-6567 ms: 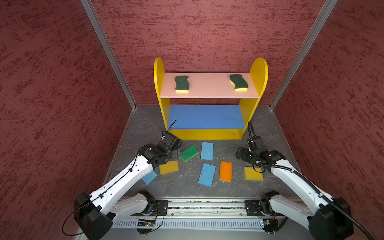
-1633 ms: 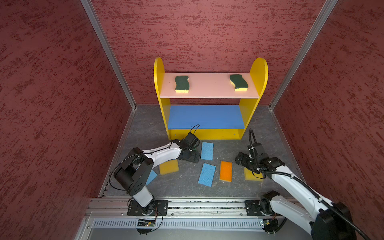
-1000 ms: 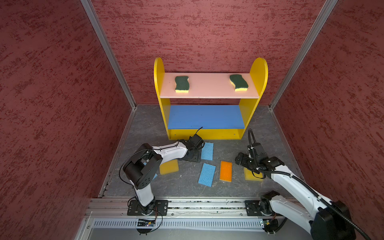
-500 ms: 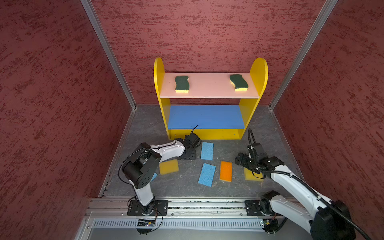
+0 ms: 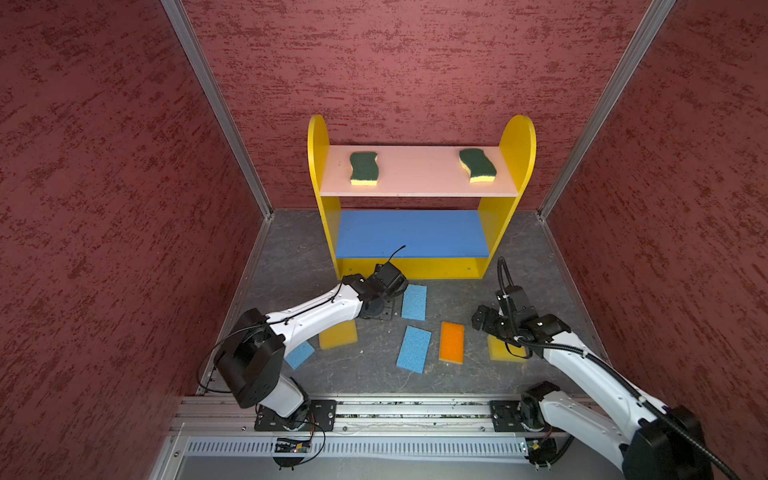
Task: Place and organize the cleaning sponges onto the shelf
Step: 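Lift the bright green sponge with the left gripper up to the pink shelf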
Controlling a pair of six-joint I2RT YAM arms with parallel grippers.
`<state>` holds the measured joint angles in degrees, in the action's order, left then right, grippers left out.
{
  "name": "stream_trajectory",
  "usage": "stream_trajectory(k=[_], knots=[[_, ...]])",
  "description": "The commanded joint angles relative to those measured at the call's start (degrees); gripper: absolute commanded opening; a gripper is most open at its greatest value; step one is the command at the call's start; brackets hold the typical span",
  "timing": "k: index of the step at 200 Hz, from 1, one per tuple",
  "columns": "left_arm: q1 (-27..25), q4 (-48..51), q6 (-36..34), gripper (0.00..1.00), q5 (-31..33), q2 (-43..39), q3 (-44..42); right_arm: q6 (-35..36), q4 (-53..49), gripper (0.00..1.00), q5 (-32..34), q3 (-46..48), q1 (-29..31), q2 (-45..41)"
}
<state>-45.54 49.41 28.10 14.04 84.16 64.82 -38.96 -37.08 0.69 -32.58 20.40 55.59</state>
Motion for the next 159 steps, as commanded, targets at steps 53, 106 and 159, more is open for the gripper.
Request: stream_trajectory(k=[53, 106, 159], knots=[[-10.3, 20.5, -0.7, 0.61, 12.8, -7.4, 17.1, 0.8, -1.3, 0.99, 1.1, -2.6, -0.2, -3.5], [-15.9, 23.4, -5.7, 0.63, 22.4, -3.3, 33.2, 1.6, -2.6, 0.99, 1.7, -3.3, -0.2, -5.0], [-13.5, 8.6, -20.9, 0.63, 24.6, 2.9, 44.7, 1.4, -1.1, 0.99, 0.5, -3.2, -0.2, -5.1]])
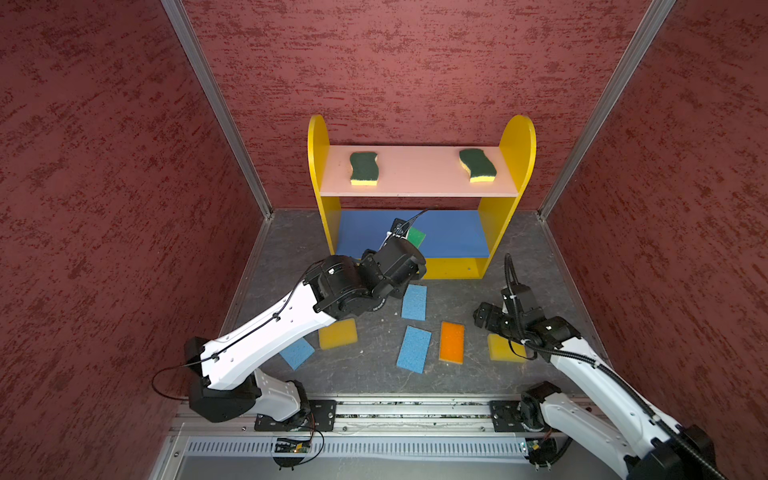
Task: Place and organize the cleaning sponges onto the shelf
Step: 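Lift the bright green sponge with the left gripper up to the pink shelf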
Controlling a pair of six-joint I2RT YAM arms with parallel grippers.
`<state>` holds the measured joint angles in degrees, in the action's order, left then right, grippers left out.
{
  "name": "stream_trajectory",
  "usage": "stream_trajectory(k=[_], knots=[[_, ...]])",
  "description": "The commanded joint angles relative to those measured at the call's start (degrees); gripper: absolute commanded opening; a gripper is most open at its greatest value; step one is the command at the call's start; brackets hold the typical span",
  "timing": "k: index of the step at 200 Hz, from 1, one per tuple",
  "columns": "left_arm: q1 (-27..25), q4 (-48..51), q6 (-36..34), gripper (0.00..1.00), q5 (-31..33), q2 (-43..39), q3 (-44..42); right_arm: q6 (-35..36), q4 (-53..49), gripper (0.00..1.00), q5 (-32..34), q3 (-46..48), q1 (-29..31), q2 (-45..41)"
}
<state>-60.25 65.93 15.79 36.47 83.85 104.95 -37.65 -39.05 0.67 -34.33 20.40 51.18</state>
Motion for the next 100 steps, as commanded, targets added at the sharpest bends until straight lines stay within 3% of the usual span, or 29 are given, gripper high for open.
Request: stream_trajectory(k=[1, 59, 100], knots=[[1.2, -8.2, -8.8, 0.63, 2.1, 3.4, 4.8, 0.0, 0.9, 0.99, 0.4, -1.4, -0.2, -0.7], [4.5, -17.8, -14.0, 0.64, 1.0, 12.7, 16.5, 2.2, 0.6, 0.99, 1.2, -3.5, -0.2, -0.1], [8.4, -21.5, -12.3, 0.65, -3.0, 17.4, 24.4, 3.6, -0.5, 0.99, 1.8, -5.4, -0.1, 0.9]])
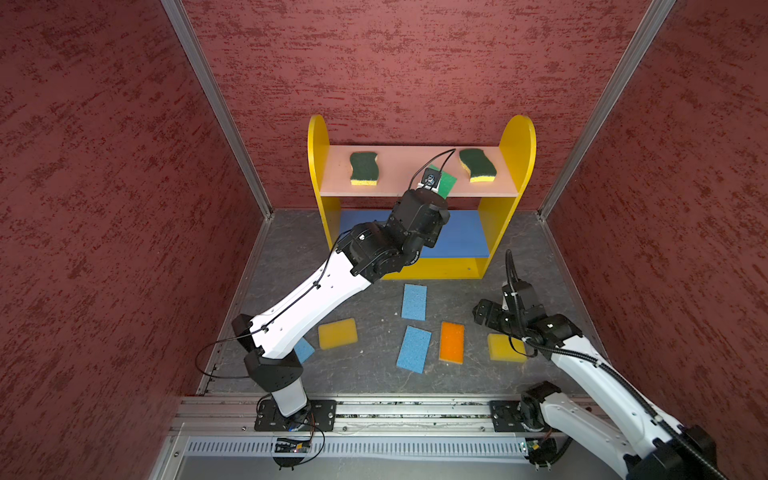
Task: Place and organize the cleaning sponges onto the shelf
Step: 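Lift the bright green sponge with the left gripper up to the pink shelf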
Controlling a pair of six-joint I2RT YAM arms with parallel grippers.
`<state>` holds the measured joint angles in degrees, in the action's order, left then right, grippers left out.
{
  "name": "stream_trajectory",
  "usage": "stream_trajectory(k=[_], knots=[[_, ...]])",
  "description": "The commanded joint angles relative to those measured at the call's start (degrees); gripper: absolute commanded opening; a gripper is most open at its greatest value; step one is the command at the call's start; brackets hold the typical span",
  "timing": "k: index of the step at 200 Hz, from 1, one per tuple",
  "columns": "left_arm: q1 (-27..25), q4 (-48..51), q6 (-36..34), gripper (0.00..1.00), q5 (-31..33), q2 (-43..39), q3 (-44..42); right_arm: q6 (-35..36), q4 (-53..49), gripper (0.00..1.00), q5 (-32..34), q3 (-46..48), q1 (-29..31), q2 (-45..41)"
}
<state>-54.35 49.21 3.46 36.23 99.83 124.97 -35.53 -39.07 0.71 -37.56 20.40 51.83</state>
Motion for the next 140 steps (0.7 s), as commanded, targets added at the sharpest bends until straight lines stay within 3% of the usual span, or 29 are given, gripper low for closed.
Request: stream_trajectory(k=[1, 54, 116, 140], knots=[[2.7, -4.9, 0.1, 0.65, -2.8, 1.6, 4.6, 1.5, -0.5, 0.99, 1.8, -2.1, -0.2, 0.2], [9.2, -5.7, 6.7, 0.64, -11.2, 8.4, 13.0, 1.9, 0.0, 0.99, 2.1, -1.6, -0.2, 0.0], [9.0, -4.0, 11.3, 0.64, -9.2, 13.0, 17.8, 3.0, 1.3, 0.99, -0.2, -2.0, -0.2, 2.5], [8.2, -4.0, 13.4, 0.63, -4.5, 13.0, 18.1, 3.4, 1.6, 0.99, -0.7, -2.0, -0.2, 3.0]])
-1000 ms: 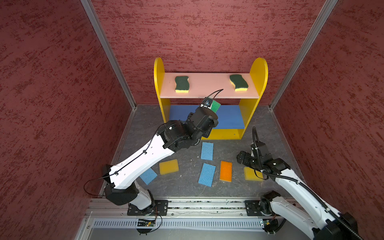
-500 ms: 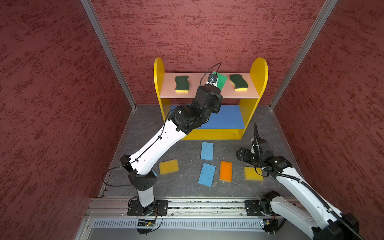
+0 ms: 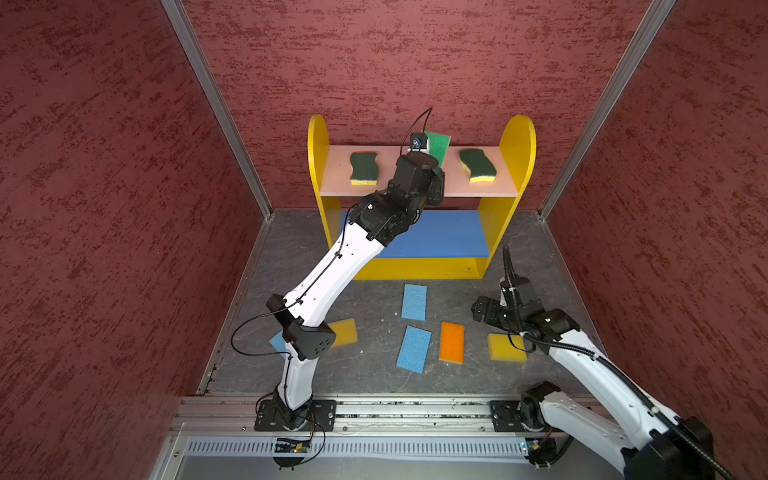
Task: Place and organize the cleaning sponges onto the shelf
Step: 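Lift the bright green sponge with the left gripper up to the pink shelf, then lower the bright green sponge onto the pink shelf and open the left gripper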
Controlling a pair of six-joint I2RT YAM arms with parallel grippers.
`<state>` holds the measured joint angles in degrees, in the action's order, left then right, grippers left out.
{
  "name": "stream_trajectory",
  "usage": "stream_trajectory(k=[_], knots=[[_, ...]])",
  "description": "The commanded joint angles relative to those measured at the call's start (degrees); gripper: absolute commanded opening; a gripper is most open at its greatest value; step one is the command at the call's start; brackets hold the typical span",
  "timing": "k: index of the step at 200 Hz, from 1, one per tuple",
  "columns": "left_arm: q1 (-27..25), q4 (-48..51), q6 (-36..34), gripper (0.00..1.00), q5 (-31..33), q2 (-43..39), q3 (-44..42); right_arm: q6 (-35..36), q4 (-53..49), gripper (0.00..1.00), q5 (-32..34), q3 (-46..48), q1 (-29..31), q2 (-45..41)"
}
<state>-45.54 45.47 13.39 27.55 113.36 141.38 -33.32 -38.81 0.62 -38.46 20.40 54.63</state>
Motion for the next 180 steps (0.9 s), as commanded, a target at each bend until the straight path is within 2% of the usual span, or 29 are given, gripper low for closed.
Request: stream_trajectory(k=[1, 14, 97, 180], knots=[[-0.6, -0.3, 3.5, 0.63, 4.4, -0.6, 1.7, 1.2, 1.4, 0.99, -0.6, -1.2, -0.2, 0.3], [-1.2, -1.0, 3.5, 0.62, 6.1, -0.6, 1.8, 1.4, 1.5, 0.99, -0.8, -0.9, -0.2, 0.2], [-1.6, 1.0, 6.1, 0.64, 7.9, 2.1, 3.7, 1.8, 2.1, 0.99, -1.1, 0.1, -0.2, -0.8], [-0.6, 4.0, 7.4, 0.65, 7.2, 3.7, 3.7, 1.7, 2.3, 0.99, -1.2, 0.3, -0.2, 0.0]])
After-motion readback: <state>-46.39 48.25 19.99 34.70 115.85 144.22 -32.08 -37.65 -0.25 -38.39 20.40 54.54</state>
